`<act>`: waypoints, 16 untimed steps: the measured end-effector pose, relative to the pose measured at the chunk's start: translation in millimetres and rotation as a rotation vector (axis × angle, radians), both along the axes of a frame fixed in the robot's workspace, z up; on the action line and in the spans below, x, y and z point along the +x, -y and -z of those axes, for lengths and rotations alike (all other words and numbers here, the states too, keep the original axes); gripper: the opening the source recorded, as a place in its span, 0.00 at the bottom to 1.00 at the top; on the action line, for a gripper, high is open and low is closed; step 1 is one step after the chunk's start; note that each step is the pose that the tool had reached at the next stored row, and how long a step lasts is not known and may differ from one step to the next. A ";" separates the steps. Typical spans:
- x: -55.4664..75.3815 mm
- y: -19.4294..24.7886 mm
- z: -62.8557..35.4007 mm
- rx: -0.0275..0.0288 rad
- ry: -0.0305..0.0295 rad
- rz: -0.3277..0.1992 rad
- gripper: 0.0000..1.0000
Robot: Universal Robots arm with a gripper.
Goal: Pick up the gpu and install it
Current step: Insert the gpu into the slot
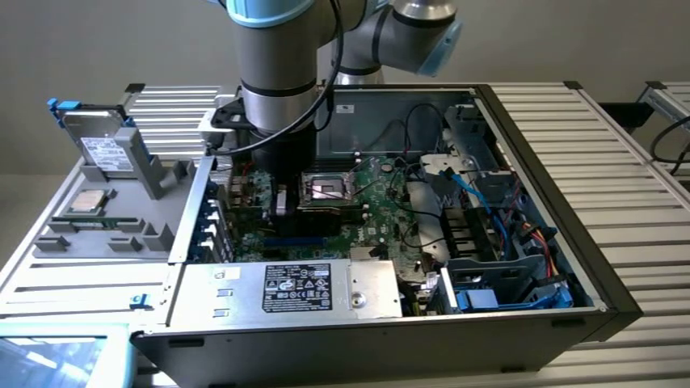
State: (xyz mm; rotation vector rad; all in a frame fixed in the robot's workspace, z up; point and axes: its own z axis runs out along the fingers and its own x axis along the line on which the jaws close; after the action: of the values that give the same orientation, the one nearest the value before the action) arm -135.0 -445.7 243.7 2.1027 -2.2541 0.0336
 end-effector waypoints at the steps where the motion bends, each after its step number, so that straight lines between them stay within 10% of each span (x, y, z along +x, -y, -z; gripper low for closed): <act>1: -0.3 0.0 0.0 -0.0001 -0.0001 0.000 0.29; 16: -0.1 0.3 -0.1 0.0001 0.0034 -0.006 0.29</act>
State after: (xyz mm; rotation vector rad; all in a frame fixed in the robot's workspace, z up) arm -135.1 -446.0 243.7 2.1111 -2.2498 0.0375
